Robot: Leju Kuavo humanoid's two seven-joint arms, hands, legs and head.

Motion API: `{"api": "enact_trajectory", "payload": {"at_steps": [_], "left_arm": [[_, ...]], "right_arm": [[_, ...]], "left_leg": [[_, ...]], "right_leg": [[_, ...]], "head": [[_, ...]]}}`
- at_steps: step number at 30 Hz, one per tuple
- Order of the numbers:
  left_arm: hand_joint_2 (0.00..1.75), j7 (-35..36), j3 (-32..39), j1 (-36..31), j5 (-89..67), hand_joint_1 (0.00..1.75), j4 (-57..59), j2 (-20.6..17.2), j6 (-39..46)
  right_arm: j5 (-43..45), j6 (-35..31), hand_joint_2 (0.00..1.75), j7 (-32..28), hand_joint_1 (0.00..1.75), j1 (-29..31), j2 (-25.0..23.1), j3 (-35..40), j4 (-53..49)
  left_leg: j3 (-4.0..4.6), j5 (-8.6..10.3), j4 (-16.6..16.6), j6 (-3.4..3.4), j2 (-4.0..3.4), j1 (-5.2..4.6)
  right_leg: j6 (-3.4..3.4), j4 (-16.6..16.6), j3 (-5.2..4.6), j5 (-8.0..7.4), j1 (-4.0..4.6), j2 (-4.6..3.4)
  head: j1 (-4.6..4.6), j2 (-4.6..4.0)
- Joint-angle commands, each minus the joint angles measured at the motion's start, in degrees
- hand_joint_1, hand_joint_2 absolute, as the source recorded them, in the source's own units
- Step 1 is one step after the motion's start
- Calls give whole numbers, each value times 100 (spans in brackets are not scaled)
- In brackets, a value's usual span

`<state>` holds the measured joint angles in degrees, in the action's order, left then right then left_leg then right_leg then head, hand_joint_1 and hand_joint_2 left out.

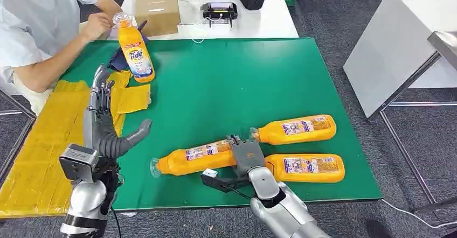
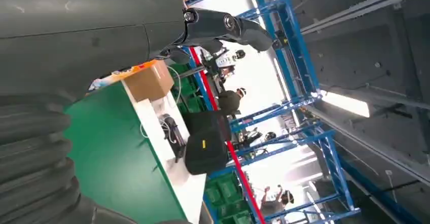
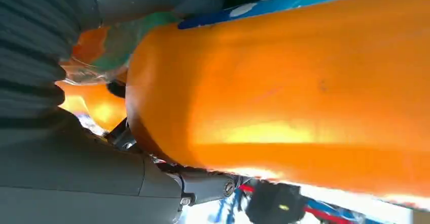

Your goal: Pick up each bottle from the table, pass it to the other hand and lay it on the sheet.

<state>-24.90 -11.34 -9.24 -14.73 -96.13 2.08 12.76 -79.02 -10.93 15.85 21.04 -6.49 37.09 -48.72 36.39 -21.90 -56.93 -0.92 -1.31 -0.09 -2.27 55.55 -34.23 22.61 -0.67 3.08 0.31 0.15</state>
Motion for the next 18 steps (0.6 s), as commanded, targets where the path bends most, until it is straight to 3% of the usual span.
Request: {"api": "enact_trajectory", "payload": {"at_steps": [1,5,7,9,13,18], "left_arm": [[175,14,12,-218,76,0,409,83,-53],[175,14,10,-216,76,0,408,84,-53],[175,10,-21,-194,82,0,352,68,-66],[175,-4,-114,-154,78,0,284,33,-64],[175,-9,-326,-109,70,0,300,-34,17],[175,-9,-387,-108,72,0,340,-43,30]], "right_arm": [[-18,-348,175,-59,175,214,12,230,418],[-18,-343,175,-58,175,226,15,225,415],[456,-955,175,-395,175,13,-8,-160,33],[1665,-1308,175,-1167,175,-296,-31,-725,-615],[2958,-1928,175,-1931,175,-763,-16,-1435,-1751],[3140,-2035,175,-2035,175,-859,-11,-1568,-2012]], "left_leg": [[-27,-14,0,8,16,8],[-25,-14,1,6,11,6],[-24,-15,0,7,11,6],[-21,-15,-2,8,17,7],[-16,-21,-10,8,26,7],[-1,-10,-1,4,20,2]], "right_leg": [[9,-4,32,15,2,-19],[7,-3,29,15,0,-16],[7,-1,29,16,0,-17],[8,-1,29,19,2,-11],[8,7,27,27,1,-8],[3,0,12,14,-2,-8]], "head": [[0,0],[0,0],[2,0],[2,0],[2,0],[0,0]]}}
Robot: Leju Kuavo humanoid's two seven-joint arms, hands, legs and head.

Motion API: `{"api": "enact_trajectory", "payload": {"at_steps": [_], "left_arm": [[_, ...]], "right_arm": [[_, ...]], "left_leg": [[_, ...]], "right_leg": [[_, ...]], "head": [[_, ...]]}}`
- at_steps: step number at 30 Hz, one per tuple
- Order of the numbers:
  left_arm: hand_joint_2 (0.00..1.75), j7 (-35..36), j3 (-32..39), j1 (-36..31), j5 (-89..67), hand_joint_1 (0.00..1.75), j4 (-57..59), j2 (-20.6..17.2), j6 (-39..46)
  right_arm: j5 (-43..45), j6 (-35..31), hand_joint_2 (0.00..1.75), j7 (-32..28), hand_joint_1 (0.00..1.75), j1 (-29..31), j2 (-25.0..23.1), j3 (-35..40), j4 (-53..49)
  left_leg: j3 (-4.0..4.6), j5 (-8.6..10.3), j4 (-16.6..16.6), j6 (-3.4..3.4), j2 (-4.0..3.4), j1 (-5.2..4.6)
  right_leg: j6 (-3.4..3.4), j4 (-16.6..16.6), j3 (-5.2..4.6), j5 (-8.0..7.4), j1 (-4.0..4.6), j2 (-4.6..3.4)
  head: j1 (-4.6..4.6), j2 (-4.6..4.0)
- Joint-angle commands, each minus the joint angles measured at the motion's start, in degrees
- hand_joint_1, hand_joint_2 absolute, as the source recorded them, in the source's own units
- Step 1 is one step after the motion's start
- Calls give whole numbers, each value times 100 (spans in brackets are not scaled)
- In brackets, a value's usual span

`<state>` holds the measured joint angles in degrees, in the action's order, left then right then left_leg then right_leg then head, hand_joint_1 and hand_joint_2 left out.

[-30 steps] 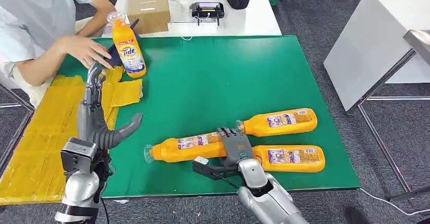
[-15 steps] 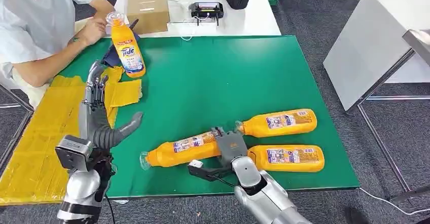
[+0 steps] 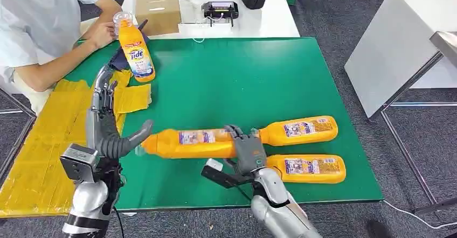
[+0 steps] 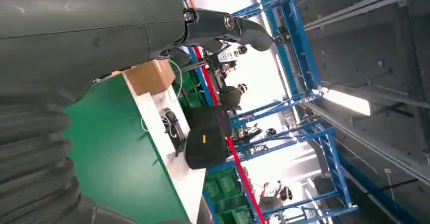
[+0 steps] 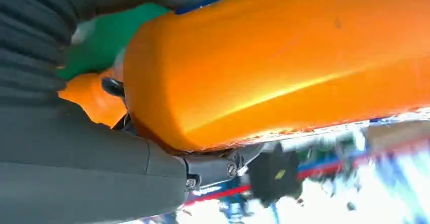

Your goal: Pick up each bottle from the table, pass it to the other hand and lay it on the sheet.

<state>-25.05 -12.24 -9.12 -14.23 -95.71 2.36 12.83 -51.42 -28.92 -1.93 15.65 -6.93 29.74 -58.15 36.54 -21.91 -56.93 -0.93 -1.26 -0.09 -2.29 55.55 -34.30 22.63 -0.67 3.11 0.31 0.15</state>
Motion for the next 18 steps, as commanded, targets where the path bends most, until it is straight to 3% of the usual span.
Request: {"api": "enact_trajectory", "payload": {"at_steps": [1,5,8,18], "left_arm": [[175,6,-295,-120,22,0,299,-75,23],[175,-27,-363,-94,23,0,303,-102,64],[175,-47,-408,-13,34,0,259,-126,132],[175,-44,-332,251,358,0,-33,-175,-9]], "right_arm": [[379,-235,175,-257,175,-332,31,-829,-1063],[1330,-510,175,-853,175,-527,-86,-1126,-1457],[1847,-442,175,-956,175,-699,-49,-1341,-1874],[2050,-404,175,-951,175,-798,-52,-1692,-1862]], "left_leg": [[-27,-16,-3,6,16,4],[-13,-6,2,6,14,1],[-28,-18,-3,10,25,5],[-25,-16,-1,7,12,5]], "right_leg": [[8,1,31,17,-1,-18],[6,0,14,9,-2,-10],[10,3,32,22,0,-12],[8,-1,28,15,1,-20]], "head": [[2,0],[0,0],[0,0],[2,0]]}}
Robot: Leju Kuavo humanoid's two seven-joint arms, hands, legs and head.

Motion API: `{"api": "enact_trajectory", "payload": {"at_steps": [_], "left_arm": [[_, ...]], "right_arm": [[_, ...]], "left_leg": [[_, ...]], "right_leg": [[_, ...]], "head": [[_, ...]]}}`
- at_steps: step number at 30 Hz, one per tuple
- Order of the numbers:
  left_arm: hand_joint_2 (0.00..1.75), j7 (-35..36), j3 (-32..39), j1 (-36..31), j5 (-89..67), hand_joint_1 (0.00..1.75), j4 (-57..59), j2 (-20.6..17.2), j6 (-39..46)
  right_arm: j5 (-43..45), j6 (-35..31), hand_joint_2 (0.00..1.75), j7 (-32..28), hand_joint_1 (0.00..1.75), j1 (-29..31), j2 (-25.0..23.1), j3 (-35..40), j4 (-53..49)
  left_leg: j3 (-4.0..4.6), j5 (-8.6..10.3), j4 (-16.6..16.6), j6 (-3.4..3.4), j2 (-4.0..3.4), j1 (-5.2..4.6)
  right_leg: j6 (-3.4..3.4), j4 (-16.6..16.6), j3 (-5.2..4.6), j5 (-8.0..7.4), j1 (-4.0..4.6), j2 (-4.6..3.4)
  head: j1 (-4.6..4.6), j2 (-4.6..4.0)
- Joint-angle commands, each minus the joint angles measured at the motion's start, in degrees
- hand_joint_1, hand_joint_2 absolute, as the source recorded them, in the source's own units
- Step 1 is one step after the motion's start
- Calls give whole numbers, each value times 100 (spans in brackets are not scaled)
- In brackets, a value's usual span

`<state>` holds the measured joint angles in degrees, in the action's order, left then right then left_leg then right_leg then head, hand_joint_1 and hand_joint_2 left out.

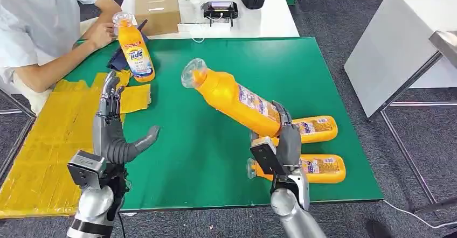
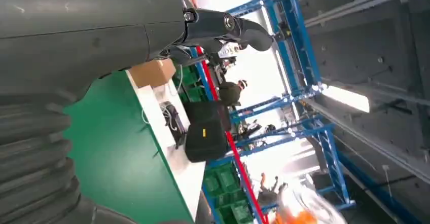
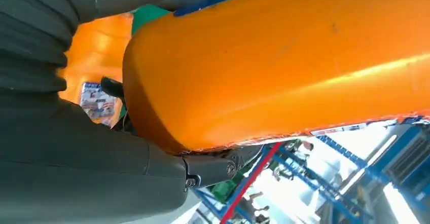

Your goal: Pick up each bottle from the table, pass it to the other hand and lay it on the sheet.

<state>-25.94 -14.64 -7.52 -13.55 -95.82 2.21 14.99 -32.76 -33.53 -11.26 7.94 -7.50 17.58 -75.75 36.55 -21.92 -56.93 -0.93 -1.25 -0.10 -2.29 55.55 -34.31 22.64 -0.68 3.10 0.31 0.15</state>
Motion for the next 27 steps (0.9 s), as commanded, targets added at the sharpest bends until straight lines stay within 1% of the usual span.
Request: {"api": "enact_trajectory", "payload": {"at_steps": [1,2,3,4,7,8,10,11,14,15,16,17,18,20,21,23,24,26,27], "left_arm": [[175,205,-179,78,498,0,16,-237,-567],[175,549,-345,20,787,0,159,-421,-1201],[175,666,-380,-30,848,0,311,-455,-1429],[175,728,-400,-56,957,0,457,-411,-1574],[175,801,-619,-98,1486,0,666,-344,-2160],[175,806,-702,-124,1539,0,687,-340,-2225],[175,810,-946,-219,1551,0,730,-361,-2302],[175,810,-1008,-253,1553,0,751,-350,-2310],[175,844,-1204,-360,1534,0,858,-316,-2331],[175,860,-1255,-386,1500,0,894,-309,-2294],[175,863,-1291,-405,1423,0,919,-308,-2235],[175,862,-1309,-413,1409,0,933,-301,-2223],[175,862,-1309,-413,1409,0,933,-301,-2223],[175,862,-1309,-413,1409,0,933,-301,-2223],[175,862,-1309,-413,1409,0,933,-301,-2223],[175,860,-1342,-430,1412,0,947,-307,-2226],[175,860,-1354,-442,1415,0,959,-295,-2225],[175,845,-1358,-458,1418,0,972,-284,-2190],[175,845,-1356,-465,1418,0,972,-285,-2190]], "right_arm": [[302,162,175,-130,175,-38,-7,-448,-126],[482,331,175,-261,175,-55,-9,-382,-152],[590,462,175,-339,175,-66,-1,-300,-172],[583,526,175,-363,175,-62,16,-193,-154],[465,651,175,-380,175,47,-28,118,85],[468,691,175,-385,175,97,-46,232,193],[434,758,175,-491,175,239,-45,490,469],[420,730,175,-513,175,272,-64,534,549],[418,813,175,-549,175,392,-85,734,798],[414,829,175,-574,175,420,-94,809,862],[411,867,175,-580,175,440,-91,877,905],[405,876,175,-589,175,444,-97,914,920],[405,876,175,-589,175,444,-97,914,920],[405,876,175,-589,175,444,-97,914,920],[405,876,175,-589,175,444,-97,914,920],[350,944,175,-583,175,486,-89,1066,1012],[285,943,175,-558,175,520,-119,1150,1114],[232,970,175,-564,175,560,-163,1286,1263],[207,939,175,-559,175,544,-189,1307,1277]], "left_leg": [[-15,-8,1,5,6,3],[-25,-14,-1,7,5,5],[-30,-19,-4,9,7,7],[-24,-10,4,8,8,3],[-41,-18,2,11,14,7],[-51,-24,2,14,13,9],[-45,-23,1,11,6,8],[-37,-18,2,9,6,7],[-41,-22,-2,11,4,10],[-23,-8,4,7,8,5],[-31,-11,4,8,13,7],[-39,-15,4,10,13,10],[-25,-9,4,6,6,5],[-38,-17,1,9,4,10],[-22,-8,4,6,6,5],[-39,-18,2,10,11,10],[-24,-9,5,7,10,5],[-37,-19,-1,10,7,10],[-28,-13,3,7,1,6]], "right_leg": [[6,-1,16,8,0,-16],[8,-1,25,13,1,-25],[10,1,32,17,2,-29],[8,-2,24,11,-1,-19],[12,-2,42,20,1,-27],[16,-2,51,24,2,-37],[12,-3,44,20,2,-37],[9,-5,37,16,2,-30],[13,0,40,18,4,-40],[7,-5,23,8,2,-19],[9,-6,33,12,3,-19],[10,-7,42,15,4,-25],[7,-5,26,8,2,-20],[10,-6,39,14,4,-35],[6,-5,22,7,1,-21],[11,-5,40,17,4,-31],[7,-6,26,10,1,-18],[11,-3,40,17,4,-33],[8,-5,27,9,2,-31]], "head": [[0,0],[0,0],[2,0],[0,0],[2,0],[-2,0],[0,0],[2,0],[0,0],[0,0],[0,0],[0,0],[0,0],[0,0],[0,0],[-2,0],[0,0],[0,0],[0,0]]}}
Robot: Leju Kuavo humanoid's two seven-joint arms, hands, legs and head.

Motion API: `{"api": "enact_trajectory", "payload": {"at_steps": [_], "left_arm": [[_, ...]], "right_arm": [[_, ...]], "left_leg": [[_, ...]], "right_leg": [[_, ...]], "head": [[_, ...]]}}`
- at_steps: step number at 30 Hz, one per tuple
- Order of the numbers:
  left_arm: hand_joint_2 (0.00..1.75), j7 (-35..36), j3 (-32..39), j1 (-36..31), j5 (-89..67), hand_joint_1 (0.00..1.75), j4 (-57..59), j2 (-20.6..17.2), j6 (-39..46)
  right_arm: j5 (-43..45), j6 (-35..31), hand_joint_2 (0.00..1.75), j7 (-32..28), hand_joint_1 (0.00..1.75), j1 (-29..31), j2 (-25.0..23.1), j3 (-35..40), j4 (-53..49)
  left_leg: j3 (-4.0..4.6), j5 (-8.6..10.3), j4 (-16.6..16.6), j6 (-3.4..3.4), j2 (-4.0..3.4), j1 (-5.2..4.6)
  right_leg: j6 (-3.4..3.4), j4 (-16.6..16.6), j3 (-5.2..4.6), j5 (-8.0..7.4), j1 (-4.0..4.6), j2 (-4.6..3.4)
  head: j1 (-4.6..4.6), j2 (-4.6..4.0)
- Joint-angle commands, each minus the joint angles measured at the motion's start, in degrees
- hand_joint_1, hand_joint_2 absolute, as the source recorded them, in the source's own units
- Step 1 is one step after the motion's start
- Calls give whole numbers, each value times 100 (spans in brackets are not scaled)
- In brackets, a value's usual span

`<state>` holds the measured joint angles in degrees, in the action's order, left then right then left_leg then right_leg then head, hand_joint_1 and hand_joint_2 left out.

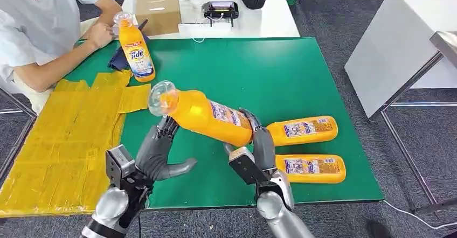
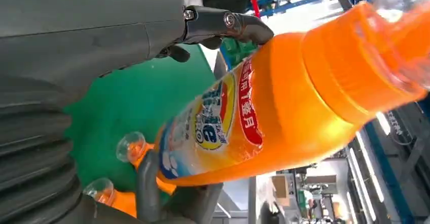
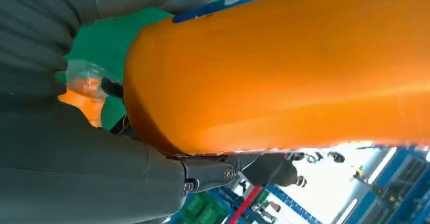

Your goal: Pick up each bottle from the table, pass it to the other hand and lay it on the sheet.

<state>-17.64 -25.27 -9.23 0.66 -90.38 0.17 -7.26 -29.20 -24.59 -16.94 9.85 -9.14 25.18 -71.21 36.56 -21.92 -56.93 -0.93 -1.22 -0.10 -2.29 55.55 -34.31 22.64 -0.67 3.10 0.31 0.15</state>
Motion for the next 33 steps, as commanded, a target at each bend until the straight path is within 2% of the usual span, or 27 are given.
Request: {"api": "enact_trajectory", "payload": {"at_steps": [1,4,7,14,21,22,23,25,33], "left_arm": [[175,15,-294,-294,-3,0,428,-82,36],[175,15,-294,-294,-3,0,428,-82,36],[175,15,-293,-294,-2,0,433,-89,37],[175,-11,-151,-384,219,0,540,-28,91],[175,-105,120,-246,573,0,381,111,256],[175,-108,119,-247,574,40,372,108,257],[175,-133,97,-244,576,145,342,83,265],[175,-152,105,-238,583,175,323,92,284],[175,-196,112,-244,600,175,344,115,353]], "right_arm": [[-150,46,175,9,175,353,-25,547,823],[-150,46,175,9,175,353,-25,547,823],[-175,53,175,9,175,376,-9,582,856],[-759,-68,175,136,175,549,-169,1273,1578],[-838,-88,175,200,175,639,-181,1571,1925],[-835,-83,175,200,175,641,-181,1574,1927],[-767,-52,175,206,175,646,-172,1571,1909],[-743,-50,175,207,175,654,-154,1554,1882],[-732,-47,175,246,175,653,-132,1546,1830]], "left_leg": [[-38,-17,3,9,-4,8],[-22,-9,2,7,7,6],[-37,-18,-1,9,6,9],[-31,-15,0,9,4,9],[-34,-15,3,8,4,8],[-27,-12,2,6,3,7],[-36,-17,2,8,7,9],[-19,-8,3,4,7,5],[-25,-11,2,7,15,8]], "right_leg": [[10,-7,36,12,3,-38],[8,-4,22,9,2,-16],[11,-3,37,16,3,-31],[11,-4,30,12,3,-28],[10,-7,34,14,4,-28],[8,-6,26,11,3,-23],[9,-7,37,15,4,-26],[6,-5,17,9,2,-13],[9,-5,26,14,3,-12]], "head": [[0,0],[0,0],[0,0],[0,0],[0,0],[0,0],[2,0],[0,0],[0,0]]}}
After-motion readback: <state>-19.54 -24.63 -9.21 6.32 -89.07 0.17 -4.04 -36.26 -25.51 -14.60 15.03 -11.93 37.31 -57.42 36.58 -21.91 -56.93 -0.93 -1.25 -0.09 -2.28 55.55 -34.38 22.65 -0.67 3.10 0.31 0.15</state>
